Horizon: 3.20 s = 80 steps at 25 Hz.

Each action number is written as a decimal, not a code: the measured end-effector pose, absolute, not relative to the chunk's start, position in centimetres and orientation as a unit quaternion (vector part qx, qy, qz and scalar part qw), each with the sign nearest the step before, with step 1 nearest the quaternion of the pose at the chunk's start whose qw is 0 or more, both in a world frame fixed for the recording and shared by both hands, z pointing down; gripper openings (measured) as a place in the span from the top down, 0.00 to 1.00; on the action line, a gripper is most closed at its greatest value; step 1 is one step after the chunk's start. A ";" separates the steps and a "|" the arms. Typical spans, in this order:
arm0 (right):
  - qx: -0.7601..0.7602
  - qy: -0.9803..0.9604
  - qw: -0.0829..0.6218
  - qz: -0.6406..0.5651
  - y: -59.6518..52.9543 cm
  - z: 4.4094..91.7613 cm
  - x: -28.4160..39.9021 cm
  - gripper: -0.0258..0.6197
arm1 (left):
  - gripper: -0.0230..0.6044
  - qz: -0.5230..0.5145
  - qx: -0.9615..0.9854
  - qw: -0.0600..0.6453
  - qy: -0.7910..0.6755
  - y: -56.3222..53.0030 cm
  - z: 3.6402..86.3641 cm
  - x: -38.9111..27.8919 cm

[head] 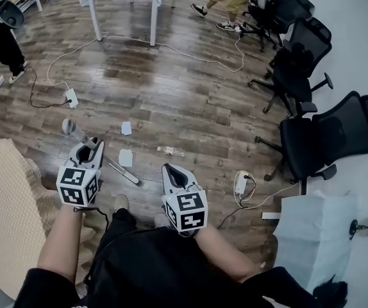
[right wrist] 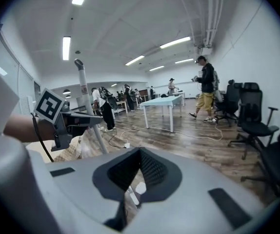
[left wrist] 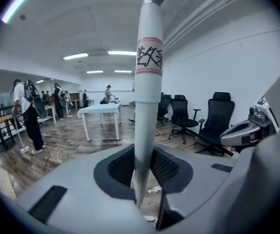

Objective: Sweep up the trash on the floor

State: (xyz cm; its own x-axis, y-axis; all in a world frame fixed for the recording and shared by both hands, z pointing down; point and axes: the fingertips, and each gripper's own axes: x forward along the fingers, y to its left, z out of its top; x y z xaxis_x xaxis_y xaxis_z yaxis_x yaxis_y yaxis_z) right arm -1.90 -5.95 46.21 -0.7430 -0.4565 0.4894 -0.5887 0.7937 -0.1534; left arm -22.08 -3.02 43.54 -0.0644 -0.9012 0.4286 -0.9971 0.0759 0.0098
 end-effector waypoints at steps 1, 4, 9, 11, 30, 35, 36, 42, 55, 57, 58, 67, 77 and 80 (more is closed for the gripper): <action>0.301 -0.914 0.224 0.154 -6.2 46.4 -1.8 0.94 | 0.84 0.156 0.684 0.163 -0.694 -3.7 44.1 -22.3; 0.341 -0.895 0.236 0.166 -6.3 46.7 -2.0 0.94 | 0.84 0.207 0.757 0.143 -0.603 -5.5 46.0 -22.7; 0.396 -0.863 0.262 0.173 -5.6 47.7 -2.9 0.94 | 0.84 0.211 0.778 0.166 -0.568 -7.9 48.6 -26.8; 0.410 -0.852 0.270 0.184 -5.1 48.2 -3.5 0.94 | 0.84 0.187 0.764 0.192 -0.587 -9.0 49.3 -29.3; 0.471 -0.790 0.357 0.164 -1.8 50.0 -1.6 0.94 | 0.84 0.103 0.581 0.277 -0.758 -16.6 57.2 -42.1; 0.479 -0.784 0.352 0.179 -1.3 50.6 -1.1 0.94 | 0.84 0.080 0.546 0.292 -0.781 -17.0 57.9 -44.1; 0.479 -0.783 0.352 0.183 -1.2 50.8 -1.0 0.94 | 0.84 0.076 0.542 0.294 -0.783 -17.1 58.0 -44.3; 0.477 -0.782 0.347 0.199 -0.8 52.3 -1.0 0.94 | 0.84 0.091 0.545 0.335 -0.763 -16.6 62.6 -43.0; 0.469 -0.788 0.342 0.206 -0.3 53.1 -0.2 0.94 | 0.84 0.146 0.561 0.381 -0.720 -9.7 65.8 -35.5; 0.461 -0.793 0.342 0.202 -0.3 53.0 -0.1 0.94 | 0.84 0.147 0.556 0.389 -0.720 -8.8 65.9 -34.5; 0.457 -0.796 0.342 0.201 -0.3 53.0 0.1 0.94 | 0.84 0.147 0.556 0.392 -0.718 -8.4 66.0 -33.9; 0.422 -0.818 0.342 0.188 -0.9 52.9 3.5 0.94 | 0.84 0.147 0.534 0.403 -0.729 -4.7 65.9 -28.8; 0.373 -0.842 0.348 0.174 -1.5 53.4 7.7 0.94 | 0.84 0.141 0.503 0.411 -0.747 -1.7 65.3 -23.6; 0.369 -0.845 0.347 0.170 -1.9 53.6 9.1 0.94 | 0.84 0.142 0.502 0.412 -0.747 -1.2 65.3 -22.3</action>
State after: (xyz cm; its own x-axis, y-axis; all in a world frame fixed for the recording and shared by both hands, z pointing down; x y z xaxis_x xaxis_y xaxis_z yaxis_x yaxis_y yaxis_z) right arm 9.06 -1.92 53.59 -0.4872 -0.5053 0.7122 -0.7410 0.6708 -0.0309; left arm -22.32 -1.20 65.32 -0.1563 -0.6337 0.7576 -0.8671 0.4553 0.2019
